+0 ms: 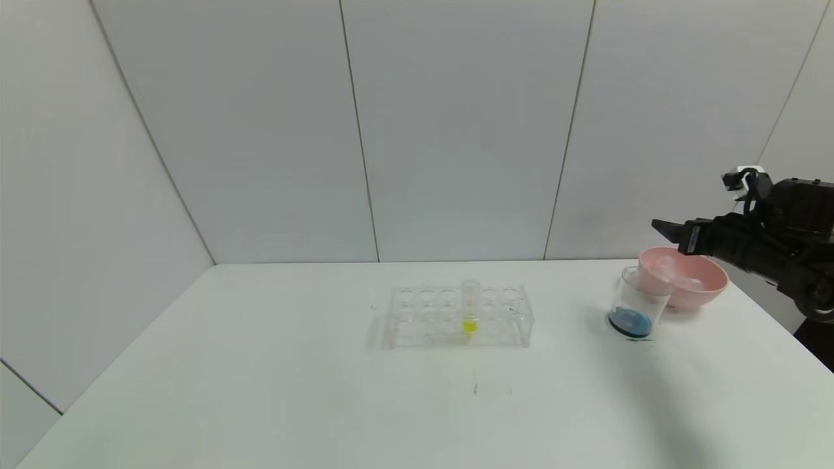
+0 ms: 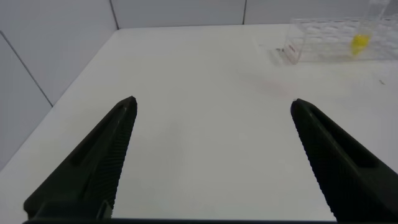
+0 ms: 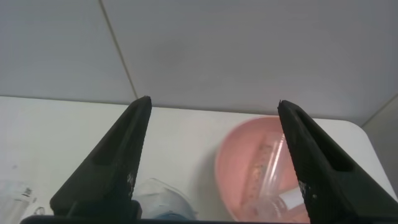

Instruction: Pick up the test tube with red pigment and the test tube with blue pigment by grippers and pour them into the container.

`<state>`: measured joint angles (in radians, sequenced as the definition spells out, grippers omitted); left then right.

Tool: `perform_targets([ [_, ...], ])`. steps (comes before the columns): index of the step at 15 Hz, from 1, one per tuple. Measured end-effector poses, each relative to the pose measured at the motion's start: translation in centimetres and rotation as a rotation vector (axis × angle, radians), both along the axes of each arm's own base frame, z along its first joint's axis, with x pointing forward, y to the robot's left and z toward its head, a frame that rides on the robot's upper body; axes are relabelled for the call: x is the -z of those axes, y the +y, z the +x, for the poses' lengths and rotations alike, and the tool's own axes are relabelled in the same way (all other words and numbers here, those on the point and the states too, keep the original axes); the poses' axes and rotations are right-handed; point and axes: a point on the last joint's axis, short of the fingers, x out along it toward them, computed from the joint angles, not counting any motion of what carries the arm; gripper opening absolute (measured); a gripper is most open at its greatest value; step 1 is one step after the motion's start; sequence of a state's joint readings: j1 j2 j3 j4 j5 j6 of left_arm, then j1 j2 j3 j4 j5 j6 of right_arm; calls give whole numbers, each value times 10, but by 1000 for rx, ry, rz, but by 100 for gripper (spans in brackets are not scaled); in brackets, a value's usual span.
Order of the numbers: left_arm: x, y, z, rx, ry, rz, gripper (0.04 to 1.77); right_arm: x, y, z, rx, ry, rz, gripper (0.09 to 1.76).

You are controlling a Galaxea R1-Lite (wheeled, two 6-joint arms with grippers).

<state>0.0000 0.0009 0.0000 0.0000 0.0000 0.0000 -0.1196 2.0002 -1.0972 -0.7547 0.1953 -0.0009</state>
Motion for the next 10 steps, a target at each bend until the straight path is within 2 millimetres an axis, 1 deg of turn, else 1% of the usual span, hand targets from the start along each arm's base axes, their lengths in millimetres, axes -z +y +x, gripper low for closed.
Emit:
perform_targets([
  [1, 0, 0, 0, 0, 0, 0, 176, -6, 19, -3, -22, -12, 7, 148],
  [3, 0, 0, 0, 0, 0, 0, 176, -18, 50, -16, -59, -30, 8, 153],
  [5, 0, 0, 0, 0, 0, 0, 176, -29, 70, -35, -61, -48, 5, 157],
  [8, 0, 0, 0, 0, 0, 0, 176, -43, 86, -68, -40, -75, -4, 162],
  [10, 0, 0, 0, 0, 0, 0, 176, -49, 86, -92, -29, -88, -7, 164],
])
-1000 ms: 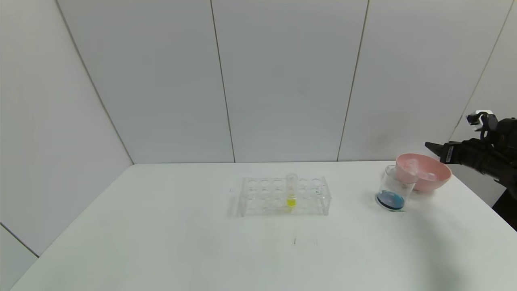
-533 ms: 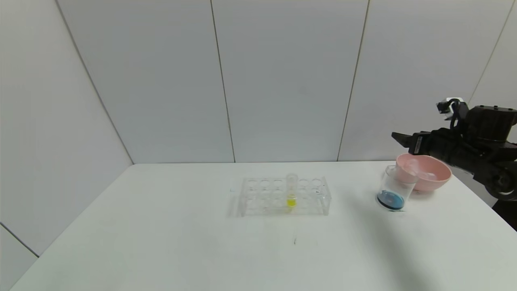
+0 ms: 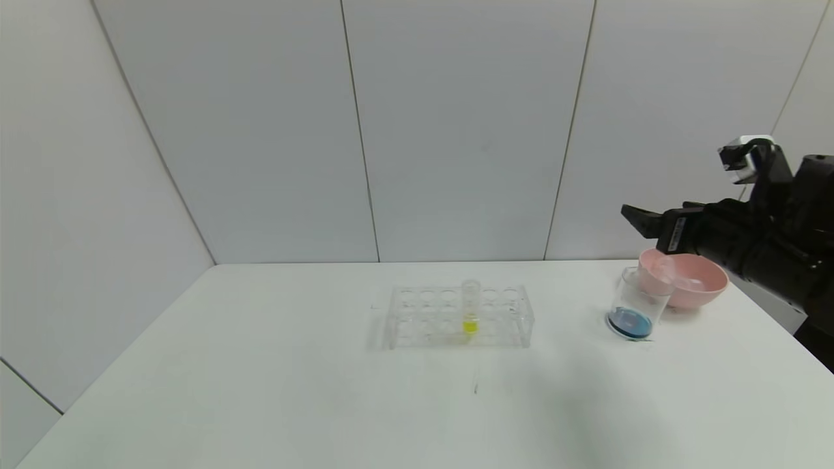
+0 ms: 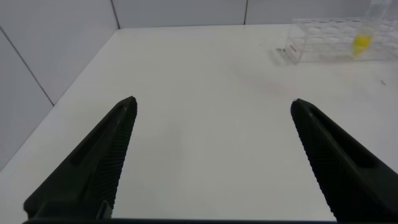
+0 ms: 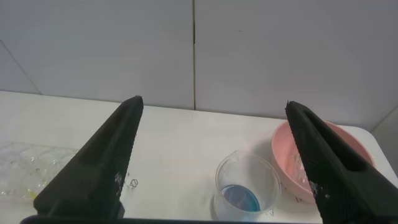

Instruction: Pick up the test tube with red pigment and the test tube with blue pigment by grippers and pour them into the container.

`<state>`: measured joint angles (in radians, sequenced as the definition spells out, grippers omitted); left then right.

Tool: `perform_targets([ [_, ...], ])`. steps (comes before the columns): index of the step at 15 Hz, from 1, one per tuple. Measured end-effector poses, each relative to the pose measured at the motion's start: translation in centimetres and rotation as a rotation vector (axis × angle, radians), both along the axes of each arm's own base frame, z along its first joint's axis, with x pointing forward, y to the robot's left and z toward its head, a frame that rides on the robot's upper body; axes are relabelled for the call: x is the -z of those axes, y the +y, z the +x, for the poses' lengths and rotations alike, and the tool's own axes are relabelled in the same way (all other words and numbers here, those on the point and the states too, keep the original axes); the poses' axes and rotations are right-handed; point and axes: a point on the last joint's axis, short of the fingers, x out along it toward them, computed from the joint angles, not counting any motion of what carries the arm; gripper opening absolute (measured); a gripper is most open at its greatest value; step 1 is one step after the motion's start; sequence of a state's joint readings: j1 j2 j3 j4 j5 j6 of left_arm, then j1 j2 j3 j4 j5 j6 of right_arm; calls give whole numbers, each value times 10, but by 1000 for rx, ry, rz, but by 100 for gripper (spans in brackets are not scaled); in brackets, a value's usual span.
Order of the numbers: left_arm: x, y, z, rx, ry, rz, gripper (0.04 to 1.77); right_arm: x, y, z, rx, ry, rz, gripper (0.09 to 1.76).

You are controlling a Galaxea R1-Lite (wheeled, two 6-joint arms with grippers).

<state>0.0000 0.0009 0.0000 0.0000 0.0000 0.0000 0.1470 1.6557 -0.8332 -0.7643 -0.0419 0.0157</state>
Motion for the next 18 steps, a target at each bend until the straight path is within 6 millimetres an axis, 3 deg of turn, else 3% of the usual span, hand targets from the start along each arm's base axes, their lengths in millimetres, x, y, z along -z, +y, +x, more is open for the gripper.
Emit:
perform_targets([
  [5, 0, 0, 0, 0, 0, 0, 176, -5, -14, -73, 22, -42, 3, 167],
  [11, 0, 0, 0, 0, 0, 0, 176, -13, -38, -171, 105, -214, -22, 169],
  [14, 0, 0, 0, 0, 0, 0, 176, -6, -43, -218, 141, -290, -57, 170],
  [18, 0, 0, 0, 0, 0, 0, 176, 20, -44, -279, 139, -285, -72, 170],
])
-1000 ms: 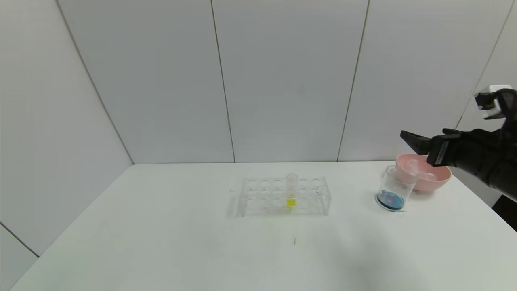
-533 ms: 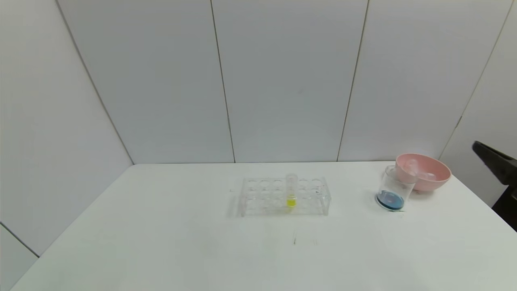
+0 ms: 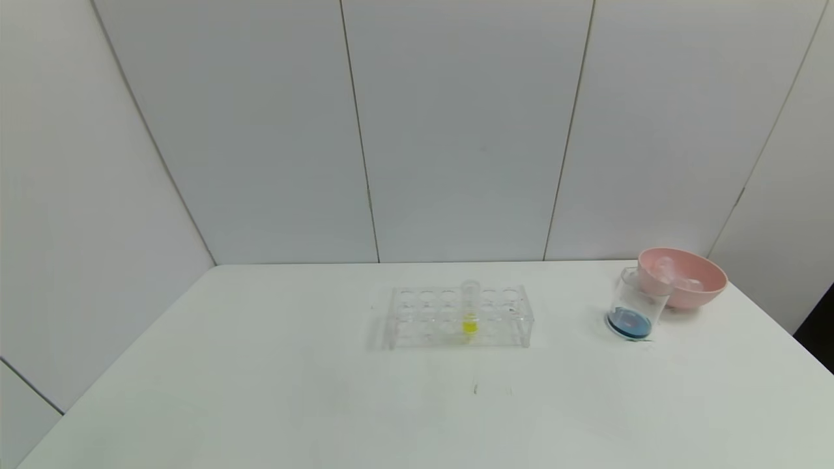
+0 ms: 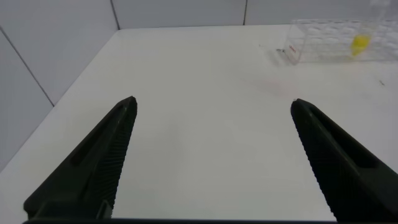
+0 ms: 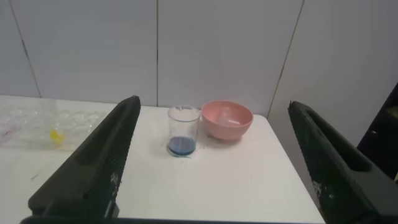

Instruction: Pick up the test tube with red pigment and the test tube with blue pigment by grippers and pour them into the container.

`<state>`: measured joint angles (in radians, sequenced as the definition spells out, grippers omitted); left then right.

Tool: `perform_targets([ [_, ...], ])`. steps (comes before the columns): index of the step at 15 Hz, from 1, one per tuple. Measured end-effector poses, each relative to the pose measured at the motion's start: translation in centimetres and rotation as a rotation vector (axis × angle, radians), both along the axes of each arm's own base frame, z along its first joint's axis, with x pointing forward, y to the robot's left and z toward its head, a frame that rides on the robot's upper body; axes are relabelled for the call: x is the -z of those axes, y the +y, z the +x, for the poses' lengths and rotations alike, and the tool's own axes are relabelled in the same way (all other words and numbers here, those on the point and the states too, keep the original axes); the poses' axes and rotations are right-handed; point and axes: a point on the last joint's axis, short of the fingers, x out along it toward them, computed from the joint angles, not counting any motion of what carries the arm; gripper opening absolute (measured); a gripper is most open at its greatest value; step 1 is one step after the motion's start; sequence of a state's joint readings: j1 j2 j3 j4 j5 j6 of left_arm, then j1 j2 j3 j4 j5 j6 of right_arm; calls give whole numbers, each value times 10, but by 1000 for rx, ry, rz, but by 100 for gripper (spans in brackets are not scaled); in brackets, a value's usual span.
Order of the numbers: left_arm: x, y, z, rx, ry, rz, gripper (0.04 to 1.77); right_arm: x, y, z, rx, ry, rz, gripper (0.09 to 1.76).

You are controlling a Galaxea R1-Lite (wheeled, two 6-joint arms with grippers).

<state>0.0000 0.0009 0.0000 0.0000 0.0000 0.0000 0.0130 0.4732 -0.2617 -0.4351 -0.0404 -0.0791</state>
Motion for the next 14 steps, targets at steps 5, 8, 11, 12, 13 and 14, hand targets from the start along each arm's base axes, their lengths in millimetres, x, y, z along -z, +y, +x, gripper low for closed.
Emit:
perform_targets([
  [5, 0, 0, 0, 0, 0, 0, 176, 41, 1, -53, -26, -83, -40, 170],
  [8, 0, 0, 0, 0, 0, 0, 176, 80, 0, -49, 7, -28, -38, 170],
  [11, 0, 0, 0, 0, 1, 0, 176, 119, 0, -43, -18, 225, 45, 170],
  [12, 0, 0, 0, 0, 0, 0, 176, 121, 0, -43, -26, 239, 58, 170],
  [13, 0, 0, 0, 0, 0, 0, 176, 121, 0, -43, -31, 224, 64, 170],
  [14, 0, 0, 0, 0, 0, 0, 176, 121, 1, -42, -32, 227, 64, 170],
])
